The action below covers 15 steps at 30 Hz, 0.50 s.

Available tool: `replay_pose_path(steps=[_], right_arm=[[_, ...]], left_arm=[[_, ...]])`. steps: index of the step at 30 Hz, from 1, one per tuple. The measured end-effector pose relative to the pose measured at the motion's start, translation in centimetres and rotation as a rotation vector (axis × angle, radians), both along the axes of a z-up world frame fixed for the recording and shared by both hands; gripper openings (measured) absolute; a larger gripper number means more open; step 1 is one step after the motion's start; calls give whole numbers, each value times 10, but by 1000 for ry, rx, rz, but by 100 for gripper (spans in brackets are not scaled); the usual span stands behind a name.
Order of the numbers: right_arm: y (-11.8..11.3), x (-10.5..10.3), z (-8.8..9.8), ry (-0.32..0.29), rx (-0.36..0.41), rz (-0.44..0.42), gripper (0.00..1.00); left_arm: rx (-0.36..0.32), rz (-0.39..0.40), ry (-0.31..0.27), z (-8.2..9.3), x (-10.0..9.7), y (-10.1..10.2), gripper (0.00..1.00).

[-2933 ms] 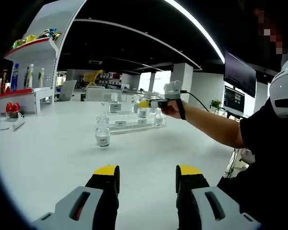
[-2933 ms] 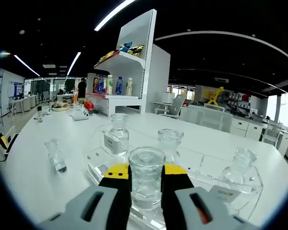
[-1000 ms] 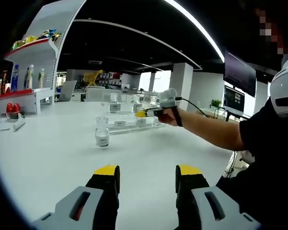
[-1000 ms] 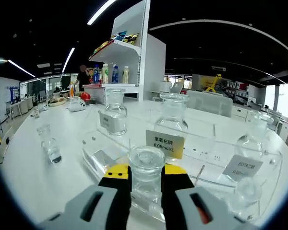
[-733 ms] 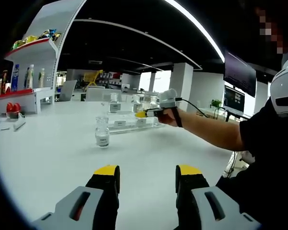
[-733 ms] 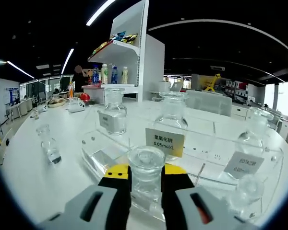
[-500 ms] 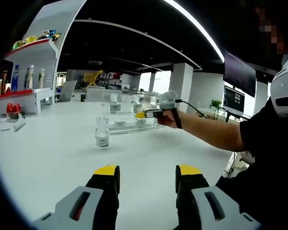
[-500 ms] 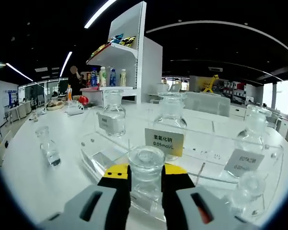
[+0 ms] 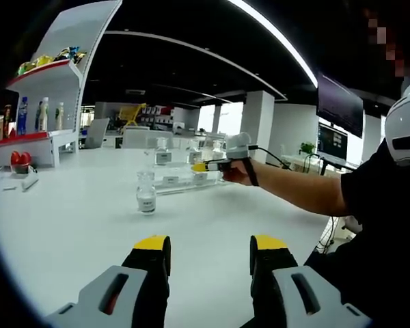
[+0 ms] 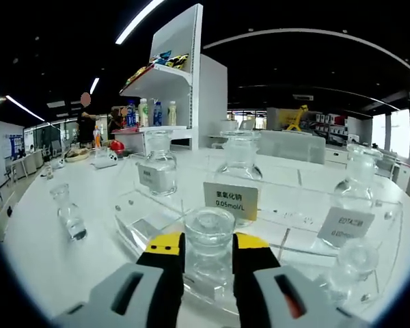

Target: Identify the label on the chemical reagent bottle, grasp the chemical reagent bottle, and place it in the designated position on the reagent rack

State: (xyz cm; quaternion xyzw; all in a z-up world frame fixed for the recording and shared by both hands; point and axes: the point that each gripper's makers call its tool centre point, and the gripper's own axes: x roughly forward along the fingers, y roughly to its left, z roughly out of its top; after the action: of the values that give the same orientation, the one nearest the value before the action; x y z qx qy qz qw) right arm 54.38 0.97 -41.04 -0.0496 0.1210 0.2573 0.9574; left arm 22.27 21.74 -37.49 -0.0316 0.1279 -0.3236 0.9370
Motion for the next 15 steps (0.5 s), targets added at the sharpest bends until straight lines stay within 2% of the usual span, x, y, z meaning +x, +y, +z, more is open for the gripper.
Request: replay_pose_path(steps=[15], right_arm=[[-14,6,6,-7,-13,-15,32]], left_arm=[[5,-1,-14,6,-4,-2,47]])
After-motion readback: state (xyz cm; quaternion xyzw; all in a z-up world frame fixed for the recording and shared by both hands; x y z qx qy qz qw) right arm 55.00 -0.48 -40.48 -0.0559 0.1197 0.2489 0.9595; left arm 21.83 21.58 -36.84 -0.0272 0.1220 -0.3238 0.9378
